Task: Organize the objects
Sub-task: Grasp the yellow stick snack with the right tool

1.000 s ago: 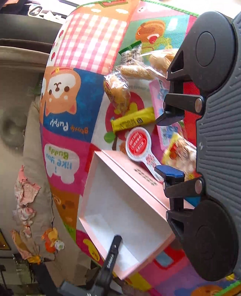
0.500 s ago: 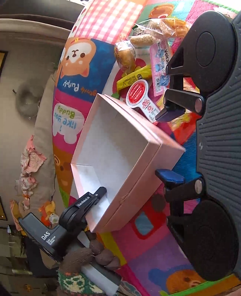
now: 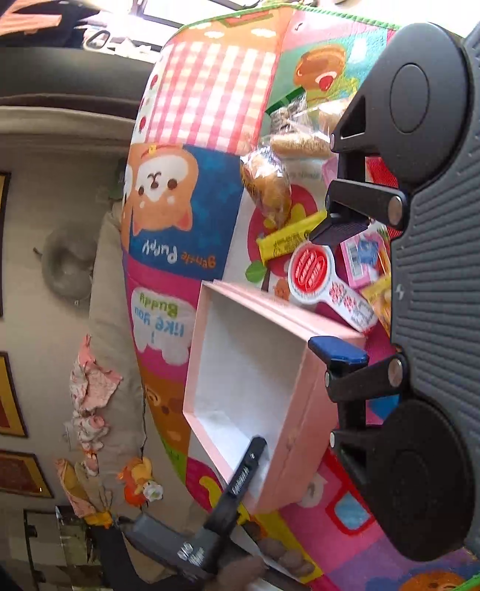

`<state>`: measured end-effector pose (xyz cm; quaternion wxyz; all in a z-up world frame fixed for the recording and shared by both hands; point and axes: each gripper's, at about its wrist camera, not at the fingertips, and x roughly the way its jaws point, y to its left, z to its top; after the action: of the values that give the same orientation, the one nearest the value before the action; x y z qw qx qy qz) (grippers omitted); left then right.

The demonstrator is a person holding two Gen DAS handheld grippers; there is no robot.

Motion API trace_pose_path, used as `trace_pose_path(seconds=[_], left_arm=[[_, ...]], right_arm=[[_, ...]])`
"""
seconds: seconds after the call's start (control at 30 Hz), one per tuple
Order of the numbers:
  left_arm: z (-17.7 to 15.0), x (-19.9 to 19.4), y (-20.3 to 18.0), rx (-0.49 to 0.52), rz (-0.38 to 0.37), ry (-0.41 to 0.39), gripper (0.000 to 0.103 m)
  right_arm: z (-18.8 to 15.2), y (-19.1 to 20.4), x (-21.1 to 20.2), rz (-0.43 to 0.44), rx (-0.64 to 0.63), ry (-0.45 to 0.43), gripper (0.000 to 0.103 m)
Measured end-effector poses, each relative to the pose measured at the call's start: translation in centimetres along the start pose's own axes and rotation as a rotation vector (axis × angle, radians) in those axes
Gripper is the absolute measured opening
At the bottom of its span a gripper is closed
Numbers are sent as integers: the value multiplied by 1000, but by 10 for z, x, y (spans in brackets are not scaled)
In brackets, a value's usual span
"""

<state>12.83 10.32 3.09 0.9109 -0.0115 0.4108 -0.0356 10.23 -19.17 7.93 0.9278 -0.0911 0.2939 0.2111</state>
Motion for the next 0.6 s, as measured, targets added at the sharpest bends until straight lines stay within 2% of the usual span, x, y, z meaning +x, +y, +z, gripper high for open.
trace_pose_path(seconds=[0.07, 0.2, 0.33, 0.4, 0.43, 0.47, 0.6], left_arm=[[2, 2, 4, -15, -11, -5, 20], [7, 6, 7, -56, -23, 8, 17], [3, 2, 0, -11, -2, 3, 18], [1, 2, 0, -9, -2, -4, 17], [0, 2, 2, -17, -8, -6, 17], [0, 2, 4, -26, -15, -10, 17], [-1, 4, 6, -33, -27, -29, 17]], right_arm=[[13, -19, 22, 1, 67, 45, 52], [32, -45, 78, -17, 172, 128, 48], [41, -45, 126, -34, 152, 224, 47], [40, -40, 145, -45, 116, 276, 37], [41, -37, 145, -55, 98, 270, 33], [41, -35, 143, -51, 84, 279, 24], [42, -34, 99, -51, 73, 229, 21]])
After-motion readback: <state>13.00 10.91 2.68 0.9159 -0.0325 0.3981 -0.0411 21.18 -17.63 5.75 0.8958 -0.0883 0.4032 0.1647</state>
